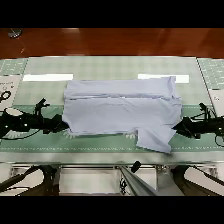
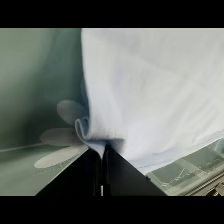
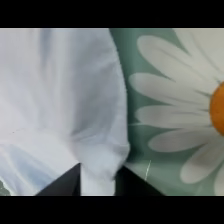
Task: Fold the shirts.
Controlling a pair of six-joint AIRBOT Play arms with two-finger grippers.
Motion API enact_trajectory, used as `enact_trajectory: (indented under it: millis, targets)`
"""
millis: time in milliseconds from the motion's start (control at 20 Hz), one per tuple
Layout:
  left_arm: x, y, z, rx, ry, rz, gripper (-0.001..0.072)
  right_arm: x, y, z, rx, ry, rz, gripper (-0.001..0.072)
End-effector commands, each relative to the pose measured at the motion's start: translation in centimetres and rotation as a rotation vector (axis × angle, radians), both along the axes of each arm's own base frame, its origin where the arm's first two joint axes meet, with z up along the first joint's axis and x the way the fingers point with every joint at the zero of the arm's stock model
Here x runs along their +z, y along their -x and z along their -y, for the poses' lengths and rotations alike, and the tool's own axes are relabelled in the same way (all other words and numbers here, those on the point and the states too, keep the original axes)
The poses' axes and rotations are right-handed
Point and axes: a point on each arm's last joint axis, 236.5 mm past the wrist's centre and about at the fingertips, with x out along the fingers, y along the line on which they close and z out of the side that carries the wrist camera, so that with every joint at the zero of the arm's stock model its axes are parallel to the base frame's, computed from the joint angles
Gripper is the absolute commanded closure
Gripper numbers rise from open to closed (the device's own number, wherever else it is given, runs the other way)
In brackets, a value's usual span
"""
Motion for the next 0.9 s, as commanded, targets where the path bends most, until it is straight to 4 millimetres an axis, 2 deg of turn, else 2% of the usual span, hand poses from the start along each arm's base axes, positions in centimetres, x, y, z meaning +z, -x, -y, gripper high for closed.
enact_trajectory:
  millis: [0, 50, 150, 200, 250, 400, 500, 600, 700, 850]
  targets:
    - [-0.2, -0.4, -0.4, 0.013, -0.018, 0.014, 0.0687, -1.0, 0.0, 0.4, -0.026, 0.034, 0.007, 0.0583]
    - [-0.2, -0.5, -0.4, 0.015, -0.02, 0.016, 0.0687, -1.0, 0.0, 0.4, -0.024, 0.034, 0.01, 0.0682]
    - [-0.1, -0.9, -0.6, 0.016, -0.025, 0.028, 0.0687, 0.1, -1.2, 0.1, -0.004, 0.006, 0.06, 0.0681]
    - [0.4, -1.5, -0.8, 0.017, -0.03, 0.048, 0.0687, 1.5, -2.6, 0.0, 0.0, -0.012, 0.117, 0.0681]
    - [1.2, -2.4, -1.0, 0.014, -0.037, 0.079, 0.0687, 3.5, -4.8, 0.1, -0.016, -0.022, 0.204, 0.0681]
    - [6.2, -6.8, -2.2, 0.001, -0.079, 0.247, 0.0687, 10.6, -11.9, 1.8, -0.148, -0.018, 0.452, 0.0682]
    - [10.2, -10.0, -3.2, 0.002, -0.119, 0.371, 0.0687, 13.0, -14.8, 2.3, -0.117, 0.056, 0.524, 0.0682]
    - [11.8, -12.6, -3.9, 0.012, -0.156, 0.446, 0.0687, 13.8, -17.9, 1.5, -0.058, 0.121, 0.577, 0.0682]
    - [11.6, -14.0, -3.5, -0.004, -0.152, 0.444, 0.0687, 13.7, -21.5, 1.2, -0.05, 0.162, 0.611, 0.0682]
    - [10.5, -16.2, -3.8, 0.001, -0.151, 0.429, 0.0686, 12.8, -25.5, 2.2, -0.103, 0.154, 0.598, 0.0682]
